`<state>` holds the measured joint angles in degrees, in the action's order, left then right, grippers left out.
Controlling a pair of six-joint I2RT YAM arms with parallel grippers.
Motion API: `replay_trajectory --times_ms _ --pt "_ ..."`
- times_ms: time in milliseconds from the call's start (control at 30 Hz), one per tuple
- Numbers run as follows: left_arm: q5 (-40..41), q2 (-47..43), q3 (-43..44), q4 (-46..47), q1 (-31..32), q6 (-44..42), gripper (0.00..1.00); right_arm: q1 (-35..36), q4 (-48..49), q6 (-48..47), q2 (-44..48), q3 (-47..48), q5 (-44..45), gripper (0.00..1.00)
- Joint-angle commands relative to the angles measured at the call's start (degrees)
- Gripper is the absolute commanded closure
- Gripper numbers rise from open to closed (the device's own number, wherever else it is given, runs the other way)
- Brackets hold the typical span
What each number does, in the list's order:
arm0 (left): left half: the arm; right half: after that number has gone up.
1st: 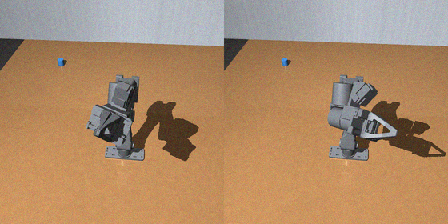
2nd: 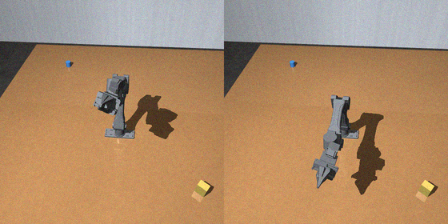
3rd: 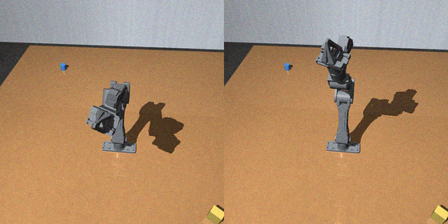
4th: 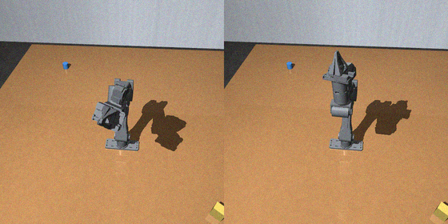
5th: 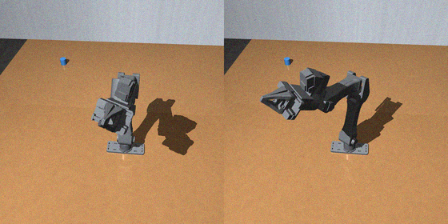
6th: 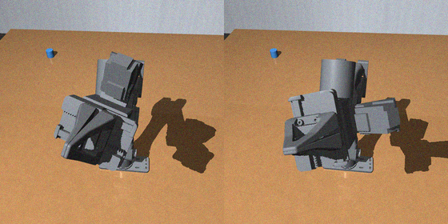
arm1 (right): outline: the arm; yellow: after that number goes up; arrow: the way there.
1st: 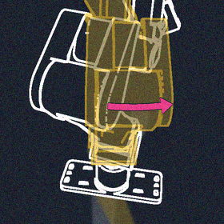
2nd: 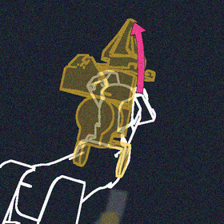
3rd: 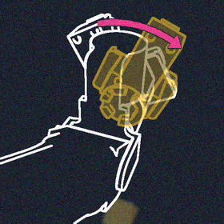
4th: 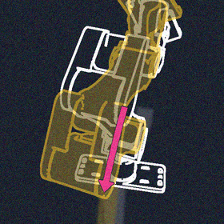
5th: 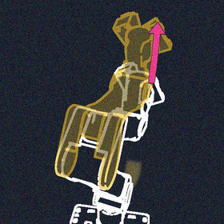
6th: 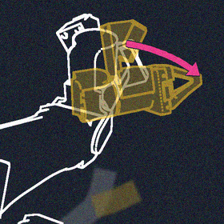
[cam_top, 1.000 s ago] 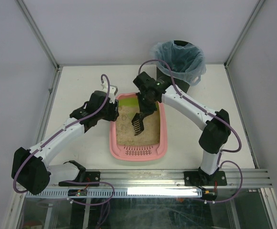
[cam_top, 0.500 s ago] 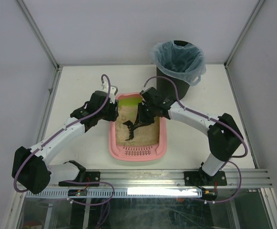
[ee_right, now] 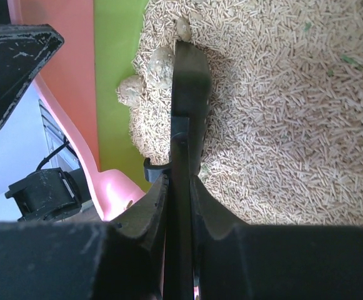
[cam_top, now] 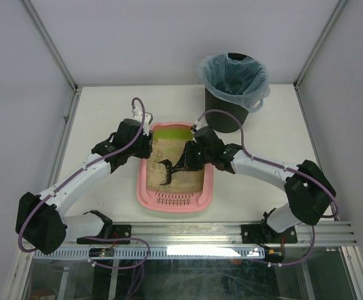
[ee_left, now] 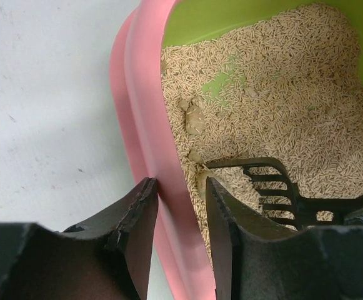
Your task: Clean the litter box
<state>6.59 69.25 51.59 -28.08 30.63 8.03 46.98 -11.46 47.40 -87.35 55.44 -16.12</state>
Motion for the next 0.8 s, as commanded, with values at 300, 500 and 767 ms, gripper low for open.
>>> replay_trajectory --times_ms 300,500,767 --pt "-4.04 -0.96 0.07 2.15 0.74 0.03 0.64 -1.60 7.84 6.16 14.18 -8.54 4.37 1.00" --pt "-4.11 -0.83 0.00 2.15 0.74 0.01 0.64 -2.30 9.77 6.59 19.30 -12.14 4.41 1.00" --pt "-3.78 -0.92 0.08 2.15 0.73 0.01 0.64 -3.38 17.32 10.85 32.37 -22.61 9.17 1.00"
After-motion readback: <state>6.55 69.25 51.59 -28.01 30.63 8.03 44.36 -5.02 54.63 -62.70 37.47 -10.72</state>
